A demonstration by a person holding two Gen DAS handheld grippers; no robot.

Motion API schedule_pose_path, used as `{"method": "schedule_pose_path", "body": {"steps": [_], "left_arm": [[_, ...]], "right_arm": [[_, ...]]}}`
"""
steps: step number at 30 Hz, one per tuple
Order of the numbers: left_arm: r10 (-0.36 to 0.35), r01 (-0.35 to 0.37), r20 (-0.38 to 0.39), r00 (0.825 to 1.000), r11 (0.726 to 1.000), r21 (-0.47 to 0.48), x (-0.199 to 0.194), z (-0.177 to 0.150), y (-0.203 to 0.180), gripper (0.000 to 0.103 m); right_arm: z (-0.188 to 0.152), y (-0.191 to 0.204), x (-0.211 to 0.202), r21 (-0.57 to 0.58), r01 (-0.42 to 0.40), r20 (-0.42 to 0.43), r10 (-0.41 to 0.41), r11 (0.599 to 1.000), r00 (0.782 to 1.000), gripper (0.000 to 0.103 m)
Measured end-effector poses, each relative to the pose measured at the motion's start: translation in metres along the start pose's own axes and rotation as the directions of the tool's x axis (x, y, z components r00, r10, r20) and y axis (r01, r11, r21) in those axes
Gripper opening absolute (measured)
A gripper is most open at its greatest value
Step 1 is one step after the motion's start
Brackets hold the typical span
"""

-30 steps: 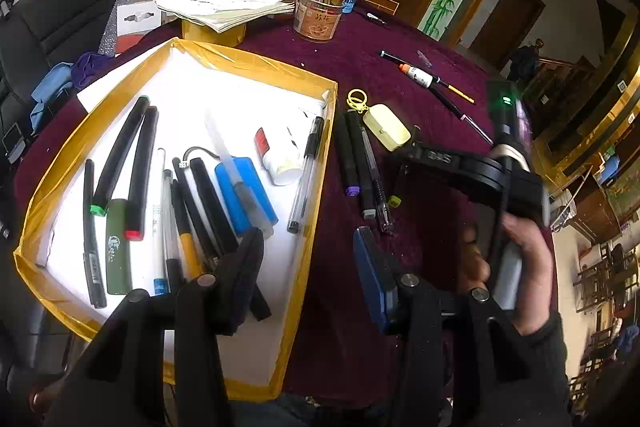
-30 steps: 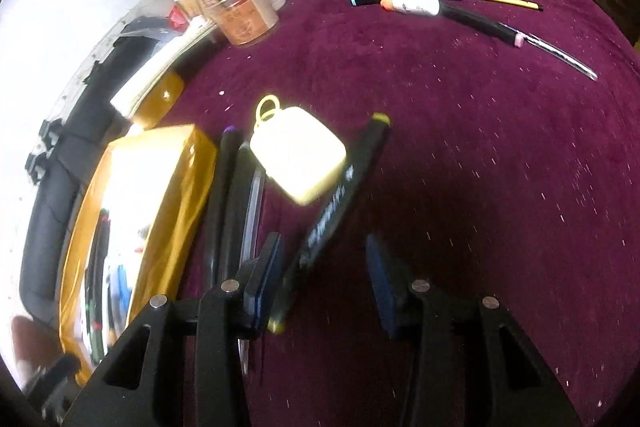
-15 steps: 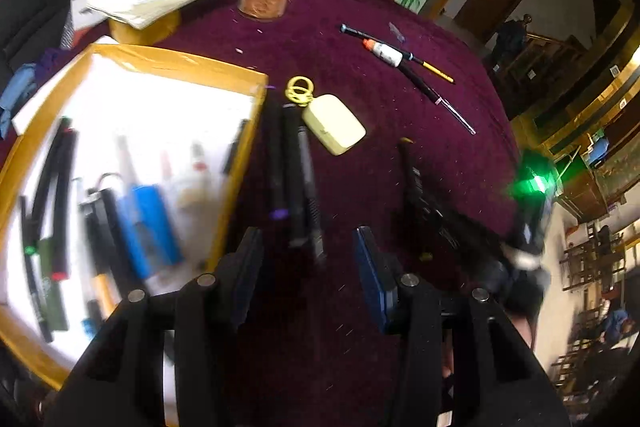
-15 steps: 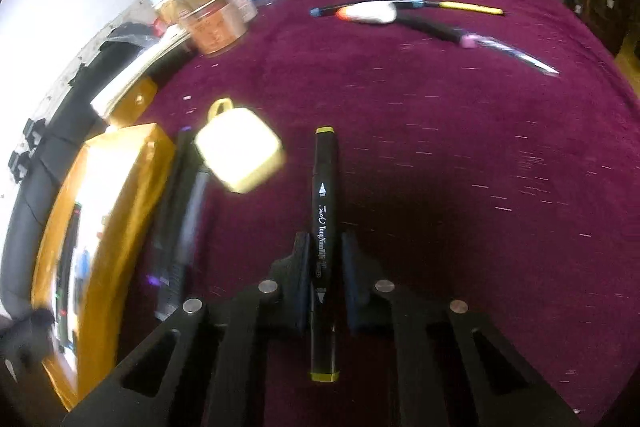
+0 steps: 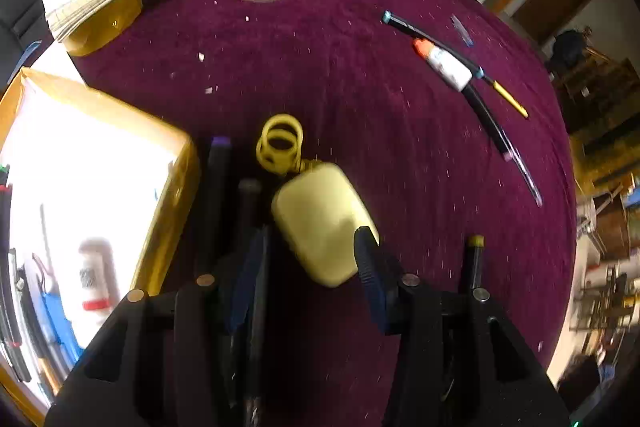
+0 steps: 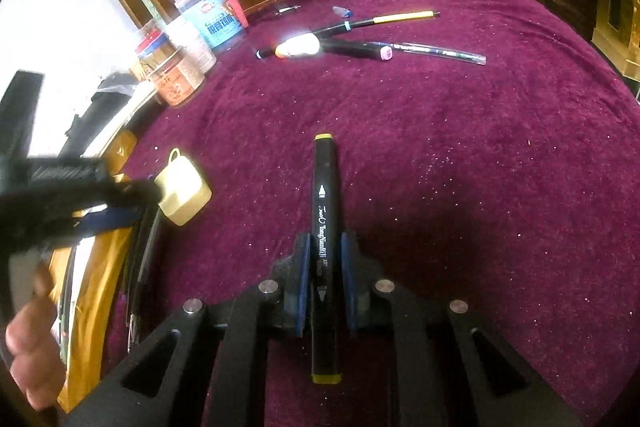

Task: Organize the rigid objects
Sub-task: 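Grasp the yellow keychain case with the left tool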

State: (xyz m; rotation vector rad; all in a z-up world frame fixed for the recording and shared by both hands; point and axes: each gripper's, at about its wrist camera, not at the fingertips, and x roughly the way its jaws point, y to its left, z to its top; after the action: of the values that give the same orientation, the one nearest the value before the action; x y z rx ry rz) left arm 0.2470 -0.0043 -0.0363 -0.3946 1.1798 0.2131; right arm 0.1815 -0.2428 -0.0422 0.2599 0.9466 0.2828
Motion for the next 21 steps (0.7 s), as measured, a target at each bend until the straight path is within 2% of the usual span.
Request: {"method": "schedule_pose_path", "body": {"steps": [3,4,7,12,14,18,21], "left_arm": [[0.053,-0.053,-0.007,0.999,0.998,-0.017,0.01,0.007,-0.006,0.046],[0.058,-0.058,-0.011,0.998,0.998,-0.032,0.013,0.009,-0.007,0.051],[0.079,-0.08,-0.025,0.997,0.996,-0.03,0.019,0.014,-0.016,0.051],[0.185,-0.185,0.007,0.983,0.98,0.072,0.03,0.012,-0.04,0.056],[0.197,-0.194,-0.027,0.98,0.977,0.089,0.04,0.012,-0.04,0.06],[0.179,-0.176,-0.022,0.984,0.979,0.103,0.037,0.008,-0.034,0.056],[0.16,-0.157,-0.01,0.987,0.975,0.158,0.028,-0.012,-0.031,0.054]], "right_arm": [[0.0,0.005,0.003,-0.017,0.007,-0.002,-0.007,1.0,1.0,0.013],[0.0,0.006,0.003,-0.023,0.005,-0.004,-0.005,1.0,1.0,0.013],[-0.001,0.007,0.004,-0.024,-0.007,-0.009,0.007,1.0,1.0,0.013],[0.001,0.006,0.006,-0.024,-0.013,-0.01,0.013,1.0,1.0,0.013],[0.002,0.005,0.007,-0.02,-0.018,-0.01,0.018,1.0,1.0,0.013],[0.002,0.006,0.006,-0.027,-0.011,-0.008,0.011,1.0,1.0,0.013],[0.002,0.005,0.006,-0.021,-0.019,-0.009,0.019,1.0,1.0,0.013]]}}
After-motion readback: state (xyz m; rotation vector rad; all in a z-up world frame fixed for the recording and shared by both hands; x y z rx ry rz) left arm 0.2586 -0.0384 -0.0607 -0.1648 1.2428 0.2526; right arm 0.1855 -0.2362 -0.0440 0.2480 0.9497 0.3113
